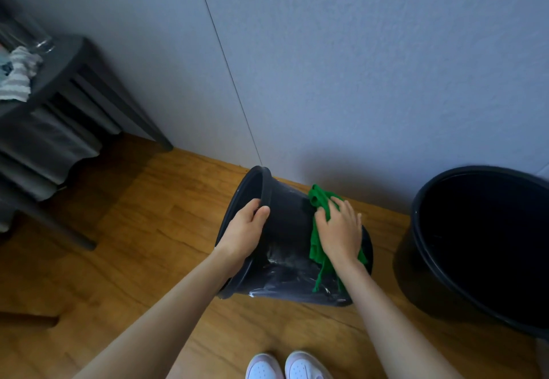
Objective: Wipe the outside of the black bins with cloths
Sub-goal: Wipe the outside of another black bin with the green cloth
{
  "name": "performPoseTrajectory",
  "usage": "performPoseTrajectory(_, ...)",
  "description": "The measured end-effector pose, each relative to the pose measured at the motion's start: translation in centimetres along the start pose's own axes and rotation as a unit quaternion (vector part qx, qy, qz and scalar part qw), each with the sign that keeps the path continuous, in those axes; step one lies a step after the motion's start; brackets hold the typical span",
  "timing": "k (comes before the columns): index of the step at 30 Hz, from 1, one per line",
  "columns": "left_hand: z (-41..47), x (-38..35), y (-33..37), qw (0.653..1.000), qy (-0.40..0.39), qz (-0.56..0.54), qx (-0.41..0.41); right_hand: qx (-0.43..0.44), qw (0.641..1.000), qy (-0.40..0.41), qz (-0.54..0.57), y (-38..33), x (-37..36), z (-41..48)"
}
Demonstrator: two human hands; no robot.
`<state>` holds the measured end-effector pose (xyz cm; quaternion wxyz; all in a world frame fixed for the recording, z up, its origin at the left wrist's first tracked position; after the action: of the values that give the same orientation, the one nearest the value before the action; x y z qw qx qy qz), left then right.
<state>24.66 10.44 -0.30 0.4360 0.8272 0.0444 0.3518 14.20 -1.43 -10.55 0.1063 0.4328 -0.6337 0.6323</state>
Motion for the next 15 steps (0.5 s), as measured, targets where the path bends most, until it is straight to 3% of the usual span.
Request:
performPoseTrajectory(4,-0.3,0.3,-0.3,1.000,-0.010,0.017,-0.002,0.024,0.998,0.058,0.019,-0.3,-0.6,-2.5)
performPoseTrajectory(9,-0.3,-0.3,-0.3,0.999,-0.004,0.027,-0.025,0.133,0.984,0.115,0.037,-5.2,-1.7,-5.6)
performPoseTrajectory(12,-0.1,-0.9,0.2,0.999,0.011,0.025,-0.038,0.151,0.983,0.099,0.033,-5.6,-1.2,-4.6)
performPoseTrajectory(15,0.2,-1.2,0.3,0.998,0.021,0.030,-0.050,0.087,0.994,0.052,0.031,-2.7,-0.4,-1.9)
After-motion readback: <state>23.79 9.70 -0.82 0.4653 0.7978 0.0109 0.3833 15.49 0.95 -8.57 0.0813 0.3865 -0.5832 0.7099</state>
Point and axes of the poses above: each hand's wrist, its own z-axis towards the middle knuckle, its own x-axis out of the back of the hand, y = z × x, the point moved 2 cm from there along z, towards the middle knuckle, and after that the axes turned 7 degrees about z, right-handed, at the moved point
